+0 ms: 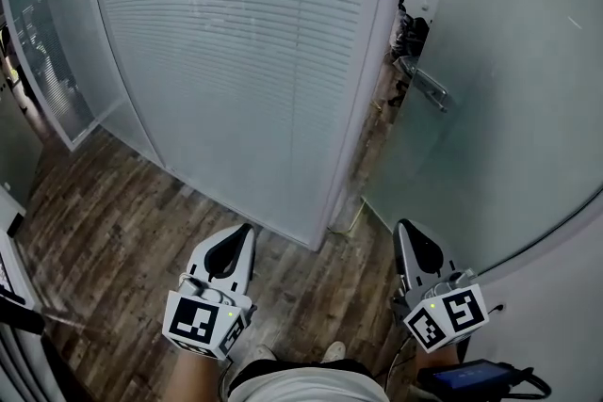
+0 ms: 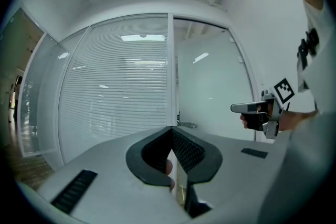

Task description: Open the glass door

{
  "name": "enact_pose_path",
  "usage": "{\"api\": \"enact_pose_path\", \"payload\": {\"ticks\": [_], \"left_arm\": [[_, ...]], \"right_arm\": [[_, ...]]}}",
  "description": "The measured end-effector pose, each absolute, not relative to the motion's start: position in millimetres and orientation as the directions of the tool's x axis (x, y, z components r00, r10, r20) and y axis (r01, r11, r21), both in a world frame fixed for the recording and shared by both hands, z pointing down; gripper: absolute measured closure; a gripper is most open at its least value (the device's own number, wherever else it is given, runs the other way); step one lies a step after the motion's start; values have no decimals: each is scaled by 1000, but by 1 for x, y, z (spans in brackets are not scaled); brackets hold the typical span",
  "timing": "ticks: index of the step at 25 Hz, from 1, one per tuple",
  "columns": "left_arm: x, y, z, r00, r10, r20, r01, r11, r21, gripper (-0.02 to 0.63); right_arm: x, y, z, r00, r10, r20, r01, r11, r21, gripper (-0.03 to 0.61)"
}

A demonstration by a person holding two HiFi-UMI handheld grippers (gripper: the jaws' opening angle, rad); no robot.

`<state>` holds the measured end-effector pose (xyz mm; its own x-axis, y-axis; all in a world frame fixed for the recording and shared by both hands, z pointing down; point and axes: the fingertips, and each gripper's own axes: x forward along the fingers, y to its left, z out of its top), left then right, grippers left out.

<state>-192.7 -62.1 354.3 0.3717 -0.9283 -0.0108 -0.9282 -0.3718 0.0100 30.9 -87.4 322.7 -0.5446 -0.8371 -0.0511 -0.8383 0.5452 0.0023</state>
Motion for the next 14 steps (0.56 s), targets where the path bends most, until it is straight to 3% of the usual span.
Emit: {"api": "enact_pose_path", "payload": {"ticks": [14], "left_arm": [[-191, -55, 354, 383, -924, -9, -923, -383, 28, 615]], "right_arm": [[21, -87, 324, -570, -821, -39, -821, 570, 19, 578]]}}
